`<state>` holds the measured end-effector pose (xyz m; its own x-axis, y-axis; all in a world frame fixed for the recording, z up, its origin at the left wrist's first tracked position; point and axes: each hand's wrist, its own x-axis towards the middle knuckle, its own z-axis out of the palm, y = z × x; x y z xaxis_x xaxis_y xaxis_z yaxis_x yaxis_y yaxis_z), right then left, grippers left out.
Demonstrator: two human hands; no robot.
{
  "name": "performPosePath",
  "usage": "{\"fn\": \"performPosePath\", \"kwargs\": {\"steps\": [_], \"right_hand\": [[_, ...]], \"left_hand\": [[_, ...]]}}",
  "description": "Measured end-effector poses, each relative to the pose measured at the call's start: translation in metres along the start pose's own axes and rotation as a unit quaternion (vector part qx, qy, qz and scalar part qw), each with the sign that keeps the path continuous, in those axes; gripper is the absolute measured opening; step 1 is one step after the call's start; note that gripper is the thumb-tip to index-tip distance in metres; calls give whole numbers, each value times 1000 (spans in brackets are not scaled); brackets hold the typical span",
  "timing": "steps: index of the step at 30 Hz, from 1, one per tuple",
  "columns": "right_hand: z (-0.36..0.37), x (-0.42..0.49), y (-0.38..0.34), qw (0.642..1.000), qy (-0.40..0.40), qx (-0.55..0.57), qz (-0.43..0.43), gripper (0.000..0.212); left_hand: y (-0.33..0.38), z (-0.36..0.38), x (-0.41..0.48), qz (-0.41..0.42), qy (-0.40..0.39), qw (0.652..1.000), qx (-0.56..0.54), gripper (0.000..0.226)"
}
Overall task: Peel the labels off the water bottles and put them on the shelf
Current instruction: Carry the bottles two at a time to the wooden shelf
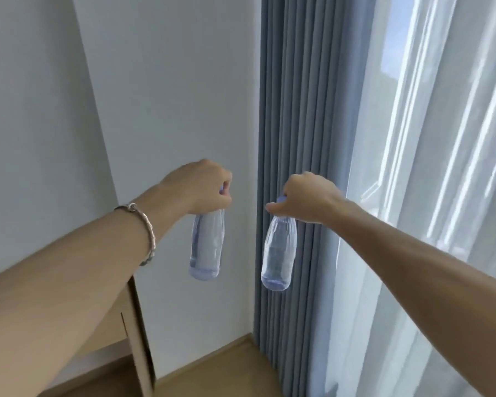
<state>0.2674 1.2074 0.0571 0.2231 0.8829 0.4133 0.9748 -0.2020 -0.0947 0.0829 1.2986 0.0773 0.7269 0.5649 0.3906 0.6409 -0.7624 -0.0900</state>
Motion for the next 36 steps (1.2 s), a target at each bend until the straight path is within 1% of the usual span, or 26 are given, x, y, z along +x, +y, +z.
{"fn": "performPosePath", "kwargs": {"steps": [4,9,12,15,19,25,29,32,36], "right_hand": [[25,40,-26,999,-11,12,-34,48],[64,104,-46,996,-19,21,-87,46],[86,143,-57,991,-29,23,-127,44],[101,184,-73,986,-35,31,-160,44],[117,226,-114,974,-33,50,-220,40],[146,240,-196,942,-62,109,-310,42],[155,232,-257,921,-69,127,-361,44],[160,225,-306,905,-67,134,-398,45],[165,222,-371,896,-68,136,-416,43]], "left_hand": [[-45,15,3,-50,-10,999,-2,18],[-87,43,12,-110,-20,994,4,8],[-112,52,21,-147,-20,989,24,7],[-137,51,25,-191,-21,980,47,6],[-167,40,9,-267,-18,961,73,6],[-209,25,-36,-348,-38,925,148,15],[-240,15,-74,-400,-50,902,156,11],[-268,9,-107,-429,-57,886,165,13],[-316,1,-152,-447,-60,875,176,15]]}}
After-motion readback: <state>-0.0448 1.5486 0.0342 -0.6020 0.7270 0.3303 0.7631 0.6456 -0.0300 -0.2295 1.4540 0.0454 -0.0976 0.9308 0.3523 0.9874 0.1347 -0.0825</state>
